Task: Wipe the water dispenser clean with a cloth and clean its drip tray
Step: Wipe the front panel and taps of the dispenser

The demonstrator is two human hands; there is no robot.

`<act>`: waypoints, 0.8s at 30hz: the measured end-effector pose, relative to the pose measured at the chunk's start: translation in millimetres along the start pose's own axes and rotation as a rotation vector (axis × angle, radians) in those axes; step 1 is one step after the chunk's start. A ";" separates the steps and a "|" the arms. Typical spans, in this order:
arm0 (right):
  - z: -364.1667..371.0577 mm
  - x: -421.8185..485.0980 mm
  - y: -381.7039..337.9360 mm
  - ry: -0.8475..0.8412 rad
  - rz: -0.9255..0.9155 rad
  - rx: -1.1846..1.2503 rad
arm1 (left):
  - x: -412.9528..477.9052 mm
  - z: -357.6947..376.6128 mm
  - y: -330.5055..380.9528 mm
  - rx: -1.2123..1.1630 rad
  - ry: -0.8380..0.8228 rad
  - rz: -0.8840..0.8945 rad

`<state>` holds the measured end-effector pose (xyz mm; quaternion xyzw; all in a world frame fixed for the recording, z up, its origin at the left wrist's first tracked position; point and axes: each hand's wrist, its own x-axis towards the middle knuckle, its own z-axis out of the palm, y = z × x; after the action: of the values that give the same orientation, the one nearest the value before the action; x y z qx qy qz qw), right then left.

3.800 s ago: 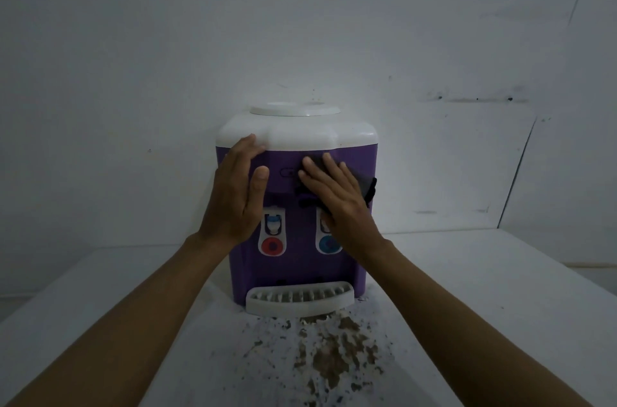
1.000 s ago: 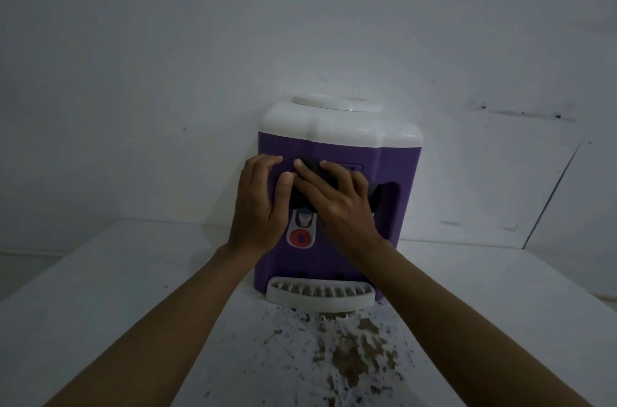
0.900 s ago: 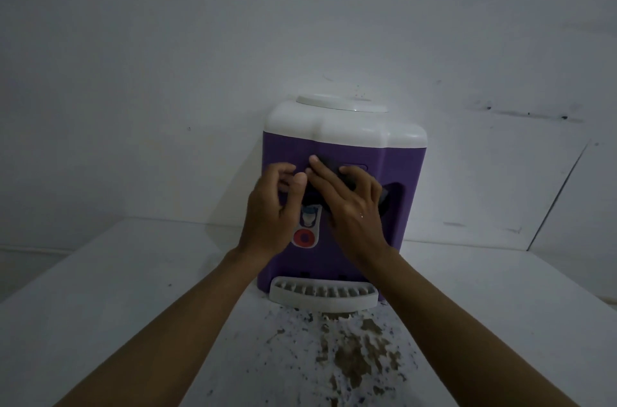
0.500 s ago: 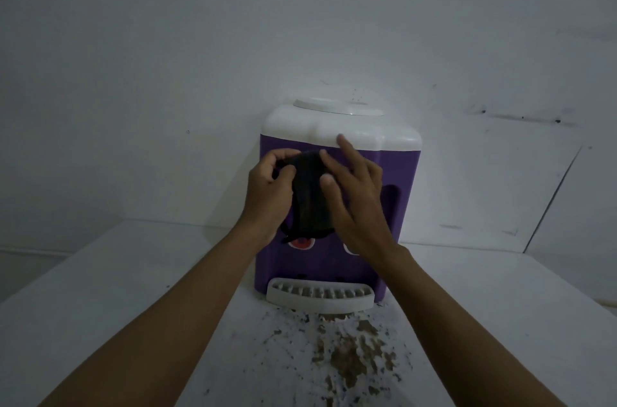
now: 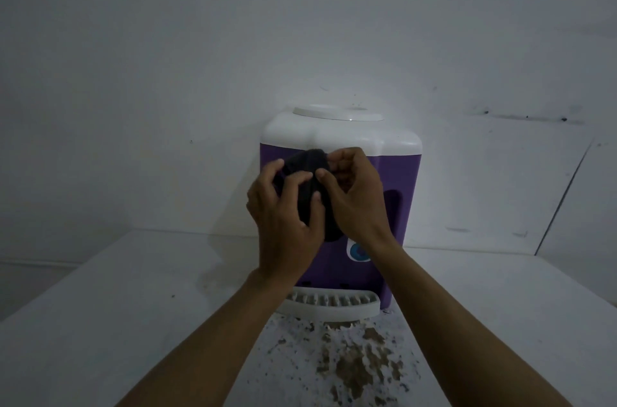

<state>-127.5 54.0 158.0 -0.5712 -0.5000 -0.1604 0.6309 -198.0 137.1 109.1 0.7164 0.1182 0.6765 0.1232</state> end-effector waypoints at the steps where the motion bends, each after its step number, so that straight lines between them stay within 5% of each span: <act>1: -0.5 -0.3 0.3 -0.019 0.001 0.021 | -5.9 2.9 -0.9 0.016 -0.059 -0.013; 5: -4.5 3.6 -1.5 -0.093 0.002 0.065 | -14.8 12.4 -0.9 -0.035 -0.196 -0.039; 10: -10.0 13.9 -8.6 -0.193 -0.052 0.050 | -6.1 22.6 1.4 -0.182 -0.080 -0.070; 17: -25.2 14.9 15.8 0.145 -0.311 -0.305 | 12.9 38.4 -10.5 0.156 -0.023 0.208; 24: -22.7 12.3 49.0 0.119 -0.395 -0.700 | 18.6 32.1 -37.3 0.245 -0.083 0.287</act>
<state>-73.9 53.0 144.0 -0.6343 -0.4780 -0.4715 0.3832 -165.0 178.0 112.3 0.7629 0.0911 0.6374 -0.0581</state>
